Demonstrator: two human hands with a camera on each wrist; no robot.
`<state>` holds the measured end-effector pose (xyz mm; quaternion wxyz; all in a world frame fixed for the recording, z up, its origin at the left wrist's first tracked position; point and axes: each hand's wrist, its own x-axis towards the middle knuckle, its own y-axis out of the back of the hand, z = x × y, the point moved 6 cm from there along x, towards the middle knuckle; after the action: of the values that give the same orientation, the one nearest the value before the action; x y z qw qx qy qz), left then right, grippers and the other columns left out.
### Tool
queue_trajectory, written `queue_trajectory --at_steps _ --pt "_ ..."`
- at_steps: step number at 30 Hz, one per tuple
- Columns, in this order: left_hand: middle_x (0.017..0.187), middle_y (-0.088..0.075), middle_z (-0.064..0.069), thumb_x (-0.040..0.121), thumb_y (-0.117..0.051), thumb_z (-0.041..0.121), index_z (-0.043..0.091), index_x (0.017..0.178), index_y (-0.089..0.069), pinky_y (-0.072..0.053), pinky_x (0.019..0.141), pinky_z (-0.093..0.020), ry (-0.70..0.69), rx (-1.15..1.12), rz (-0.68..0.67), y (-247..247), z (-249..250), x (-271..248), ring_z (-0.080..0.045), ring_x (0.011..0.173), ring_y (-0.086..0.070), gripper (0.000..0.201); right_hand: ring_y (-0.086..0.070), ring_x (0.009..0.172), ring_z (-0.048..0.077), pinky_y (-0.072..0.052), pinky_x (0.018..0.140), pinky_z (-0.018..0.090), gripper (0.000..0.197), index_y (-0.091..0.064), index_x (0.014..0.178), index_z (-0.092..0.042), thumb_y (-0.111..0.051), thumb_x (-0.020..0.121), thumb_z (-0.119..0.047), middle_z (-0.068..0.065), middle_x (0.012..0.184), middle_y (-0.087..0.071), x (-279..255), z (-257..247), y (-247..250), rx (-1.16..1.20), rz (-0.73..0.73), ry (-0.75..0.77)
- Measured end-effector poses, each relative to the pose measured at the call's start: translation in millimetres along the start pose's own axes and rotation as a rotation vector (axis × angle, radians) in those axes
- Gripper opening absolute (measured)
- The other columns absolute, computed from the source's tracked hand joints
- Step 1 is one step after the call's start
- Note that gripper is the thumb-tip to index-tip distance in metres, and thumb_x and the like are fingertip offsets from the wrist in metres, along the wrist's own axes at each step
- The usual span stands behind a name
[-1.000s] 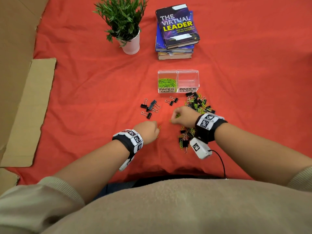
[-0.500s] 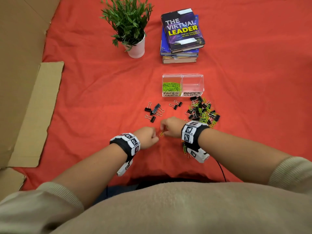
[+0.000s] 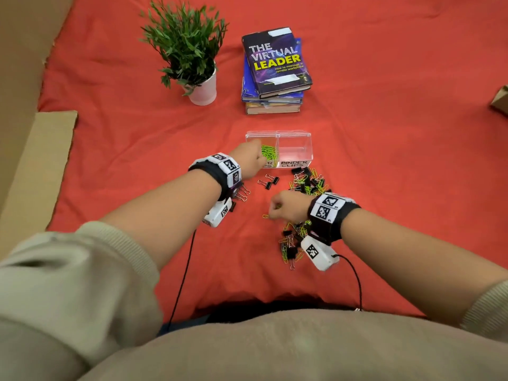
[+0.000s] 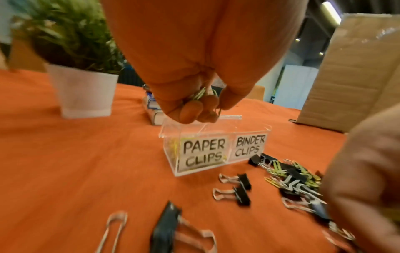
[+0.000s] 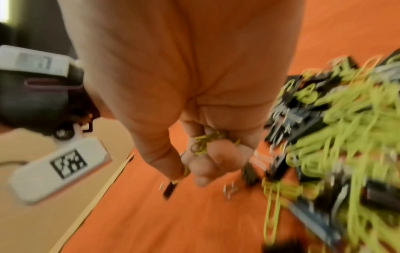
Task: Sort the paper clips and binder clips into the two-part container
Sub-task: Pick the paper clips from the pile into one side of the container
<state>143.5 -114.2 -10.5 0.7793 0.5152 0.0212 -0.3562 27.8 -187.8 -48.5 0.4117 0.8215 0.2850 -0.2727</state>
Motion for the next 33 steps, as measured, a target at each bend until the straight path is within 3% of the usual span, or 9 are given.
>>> queue_trajectory --at_steps 5,11,14,18,22,25,28,30,33 --pt "0.116 -0.058 -0.023 0.092 -0.045 0.004 -0.003 0.117 -0.049 -0.042 0.077 -0.037 -0.032 0.223 -0.020 -1 17 39 -0.038 0.106 -0.056 0.026 -0.053 0.047 0.007 -0.045 0.051 0.018 0.012 -0.067 0.077 -0.012 -0.061 0.086 -0.019 0.000 0.064 -0.066 -1 29 68 0.139 0.152 -0.126" --pt "0.115 -0.057 -0.013 0.088 -0.048 0.013 0.007 0.108 -0.057 -0.046 0.094 -0.046 -0.071 0.194 0.120 -8 5 28 -0.031 0.114 -0.050 0.023 -0.056 0.060 0.020 -0.049 0.062 0.029 0.022 -0.067 0.081 -0.003 -0.056 0.091 -0.020 0.010 0.076 -0.064 27 8 137 -0.011 0.432 -0.130" --pt "0.110 -0.053 -0.012 0.087 -0.048 0.017 0.007 0.102 -0.056 -0.047 0.088 -0.045 -0.030 0.150 0.228 -18 -2 -6 -0.030 0.108 -0.048 0.020 -0.064 0.090 0.032 -0.049 0.080 0.033 0.024 -0.069 0.095 0.001 -0.054 0.091 -0.018 0.018 0.096 -0.069 49 -13 147 -0.097 0.488 -0.079" --pt "0.107 -0.053 -0.011 0.082 -0.049 0.015 0.008 0.103 -0.057 -0.049 0.086 -0.045 -0.243 0.174 0.004 -78 13 -50 -0.030 0.105 -0.051 0.024 -0.061 0.106 0.029 -0.046 0.087 0.030 0.027 -0.068 0.106 -0.007 -0.048 0.088 -0.003 0.013 0.112 -0.067 72 -34 127 -0.161 0.421 -0.013" --pt "0.131 -0.048 -0.006 0.089 -0.048 0.015 0.018 0.128 -0.052 -0.044 0.089 -0.041 -0.390 0.254 -0.157 -125 33 -74 -0.027 0.121 -0.046 0.039 -0.058 0.113 0.027 -0.046 0.091 0.030 0.040 -0.063 0.116 -0.015 -0.045 0.085 0.002 0.008 0.122 -0.063 71 -33 111 -0.177 0.384 0.019" --pt "0.144 -0.039 -0.004 0.091 -0.047 0.015 0.023 0.138 -0.044 -0.042 0.097 -0.042 -0.417 0.296 -0.197 -137 35 -73 -0.025 0.131 -0.039 0.048 -0.062 0.104 0.025 -0.049 0.087 0.028 0.039 -0.066 0.112 -0.017 -0.044 0.085 0.000 0.007 0.116 -0.067 49 -22 113 -0.066 0.486 0.070" --pt "0.146 -0.039 -0.001 0.091 -0.047 0.015 0.022 0.136 -0.046 -0.045 0.097 -0.043 -0.446 0.320 -0.172 -138 32 -69 -0.025 0.130 -0.041 0.046 -0.061 0.079 0.015 -0.047 0.066 0.022 0.024 -0.066 0.100 -0.012 -0.047 0.088 -0.005 0.003 0.096 -0.068 16 -4 106 0.105 0.552 0.085" --pt "0.143 -0.042 -0.001 0.089 -0.046 0.014 0.020 0.132 -0.050 -0.046 0.095 -0.044 -0.453 0.321 -0.133 -131 27 -67 -0.026 0.126 -0.045 0.043 -0.057 0.068 0.008 -0.043 0.057 0.016 0.019 -0.065 0.095 -0.012 -0.048 0.090 -0.006 -0.004 0.086 -0.064 -3 16 87 0.096 0.478 0.044" --pt "0.140 -0.045 -0.001 0.090 -0.045 0.014 0.015 0.127 -0.054 -0.046 0.094 -0.043 -0.414 0.318 -0.079 -115 10 -65 -0.026 0.121 -0.049 0.038 -0.062 0.073 0.009 -0.050 0.064 0.020 0.016 -0.067 0.093 -0.014 -0.052 0.090 -0.010 -0.003 0.089 -0.068 -24 52 50 0.006 0.329 -0.033"
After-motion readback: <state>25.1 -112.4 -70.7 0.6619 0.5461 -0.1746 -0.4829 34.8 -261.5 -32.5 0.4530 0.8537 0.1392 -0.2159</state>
